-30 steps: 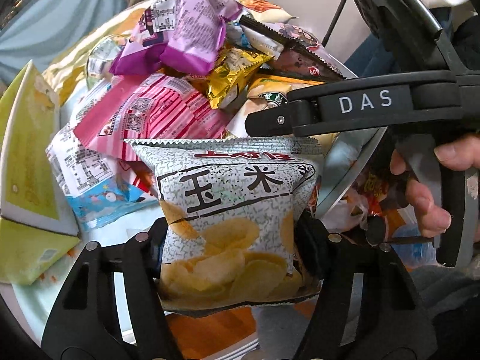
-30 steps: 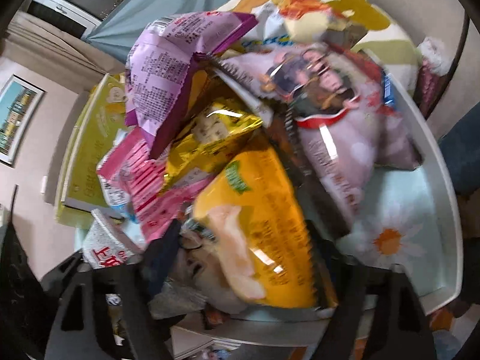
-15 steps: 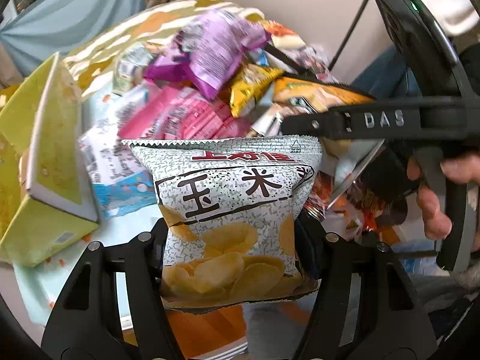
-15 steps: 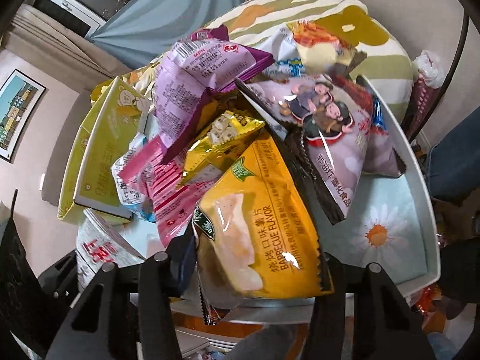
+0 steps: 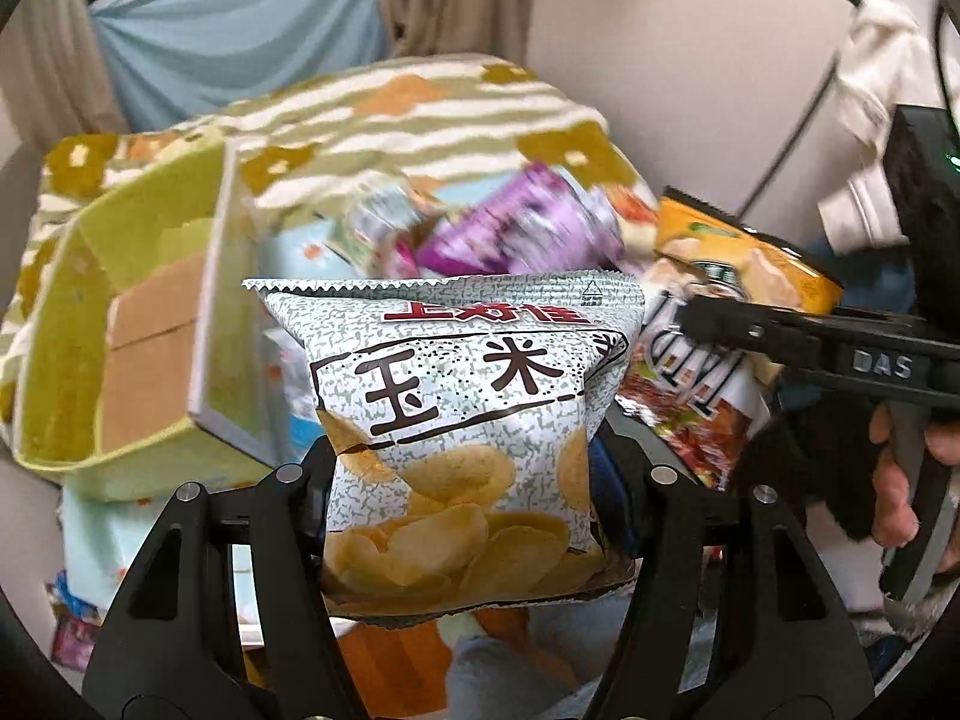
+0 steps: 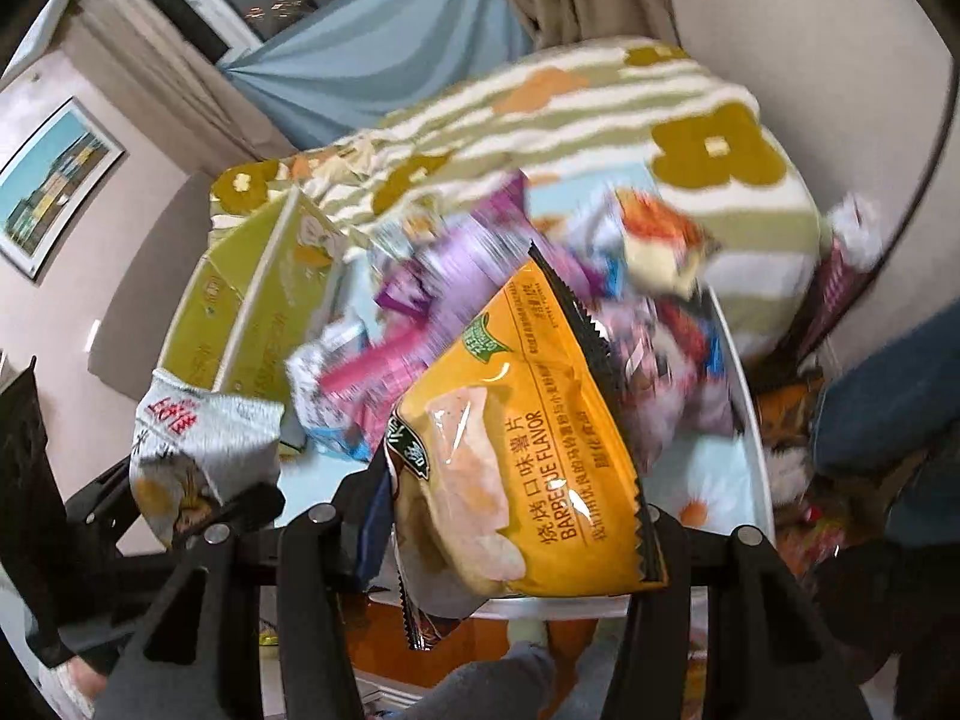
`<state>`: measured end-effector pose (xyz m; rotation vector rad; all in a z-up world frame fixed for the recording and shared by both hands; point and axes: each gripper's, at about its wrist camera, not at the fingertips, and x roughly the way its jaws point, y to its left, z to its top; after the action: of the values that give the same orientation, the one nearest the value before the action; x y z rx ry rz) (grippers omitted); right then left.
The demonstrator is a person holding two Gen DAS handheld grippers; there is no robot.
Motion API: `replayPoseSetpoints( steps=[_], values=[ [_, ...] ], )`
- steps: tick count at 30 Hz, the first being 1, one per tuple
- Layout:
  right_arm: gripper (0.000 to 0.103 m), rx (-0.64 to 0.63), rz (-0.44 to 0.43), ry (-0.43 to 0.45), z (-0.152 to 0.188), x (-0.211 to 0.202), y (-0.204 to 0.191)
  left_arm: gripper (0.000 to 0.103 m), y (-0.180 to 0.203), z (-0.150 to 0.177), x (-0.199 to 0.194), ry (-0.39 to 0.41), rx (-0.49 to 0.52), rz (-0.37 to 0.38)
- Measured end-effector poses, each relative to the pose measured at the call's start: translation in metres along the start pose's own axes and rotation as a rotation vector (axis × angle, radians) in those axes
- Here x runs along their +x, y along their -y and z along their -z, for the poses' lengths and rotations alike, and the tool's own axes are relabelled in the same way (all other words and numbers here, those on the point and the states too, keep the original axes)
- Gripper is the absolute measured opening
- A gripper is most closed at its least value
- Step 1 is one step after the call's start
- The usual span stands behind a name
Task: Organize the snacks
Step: 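Carry the corn chip bag into the yellow box while the right gripper carries the barbecue bag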
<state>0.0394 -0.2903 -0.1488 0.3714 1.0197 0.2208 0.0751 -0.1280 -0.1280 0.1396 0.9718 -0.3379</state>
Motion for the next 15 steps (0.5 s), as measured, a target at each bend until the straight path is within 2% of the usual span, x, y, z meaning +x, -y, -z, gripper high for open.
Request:
replayPoseSetpoints(
  steps=[6,11,15],
  values=[
    [0.048,-0.129,-0.035,0.042,-0.041,-0.007,-0.035,0.063,-0.043,-0.026,-0.020,0.058,-0.093,-0.073],
    [0.048,-0.198,-0.066,0.071,-0.072,0.005,-0.083,0.064,-0.103,-0.049,-0.025,0.085,-0.146,-0.122],
    [0.048,-0.244,-0.075,0.087,-0.100,0.029,-0.130,0.064,-0.162,-0.065,-0.022,0.081,-0.184,-0.132]
  ],
)
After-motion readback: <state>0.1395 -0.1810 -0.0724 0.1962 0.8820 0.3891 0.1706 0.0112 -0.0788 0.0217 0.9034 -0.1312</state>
